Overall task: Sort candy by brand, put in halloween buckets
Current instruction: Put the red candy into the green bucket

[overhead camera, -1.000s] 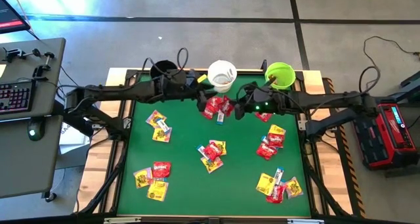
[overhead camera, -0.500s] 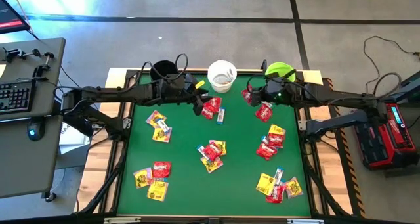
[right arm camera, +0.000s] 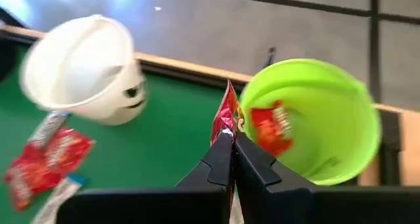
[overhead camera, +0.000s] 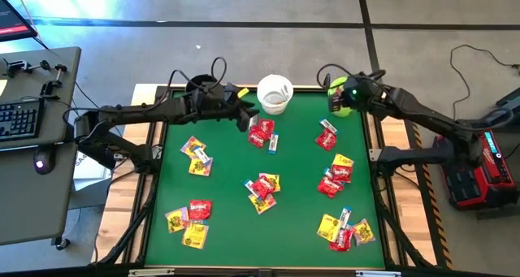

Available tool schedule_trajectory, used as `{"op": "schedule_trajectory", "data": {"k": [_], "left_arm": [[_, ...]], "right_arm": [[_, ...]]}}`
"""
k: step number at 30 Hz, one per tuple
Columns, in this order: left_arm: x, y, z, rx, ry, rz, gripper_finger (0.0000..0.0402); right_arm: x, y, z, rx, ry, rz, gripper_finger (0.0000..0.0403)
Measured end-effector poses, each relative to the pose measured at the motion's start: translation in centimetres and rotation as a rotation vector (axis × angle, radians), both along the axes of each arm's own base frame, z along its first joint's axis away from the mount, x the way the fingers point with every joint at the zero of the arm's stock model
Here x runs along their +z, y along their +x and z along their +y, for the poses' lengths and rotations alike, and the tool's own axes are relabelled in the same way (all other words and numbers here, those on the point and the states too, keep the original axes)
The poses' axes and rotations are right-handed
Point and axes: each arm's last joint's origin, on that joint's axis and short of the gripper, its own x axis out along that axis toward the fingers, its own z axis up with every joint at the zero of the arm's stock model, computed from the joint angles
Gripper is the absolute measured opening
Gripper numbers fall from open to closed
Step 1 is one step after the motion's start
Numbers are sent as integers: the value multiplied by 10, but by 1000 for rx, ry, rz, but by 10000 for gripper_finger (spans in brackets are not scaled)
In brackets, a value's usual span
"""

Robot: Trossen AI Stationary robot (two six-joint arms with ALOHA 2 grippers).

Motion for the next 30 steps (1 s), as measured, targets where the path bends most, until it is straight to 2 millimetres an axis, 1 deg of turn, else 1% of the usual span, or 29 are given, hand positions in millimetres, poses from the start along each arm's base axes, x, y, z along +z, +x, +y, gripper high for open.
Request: {"op": "schedule_trajectory", "data": {"k": [3,6,9,13,16,20,28,30], "left_arm": [[0,-2,7,27,-20,-8,175],[0,-4,13,56,-40,-16,175],[0,-6,18,74,-42,-17,175],[0,-8,22,89,-43,-18,175],[0,-8,22,90,-42,-18,175],[-1,-8,22,97,-62,-13,175],[-4,-10,22,92,-57,26,175],[-4,-10,22,92,-57,26,175]], "right_arm": [[-2,-5,-10,-12,-31,79,0],[-4,-8,-19,4,-60,173,0],[-8,-9,-29,35,-57,226,0],[-23,-8,-41,45,-27,263,0],[-29,-5,-50,39,-46,260,0],[-39,-5,-63,6,-19,284,0],[-62,-6,-90,-78,46,375,0],[-69,-6,-96,-93,56,426,0]]}}
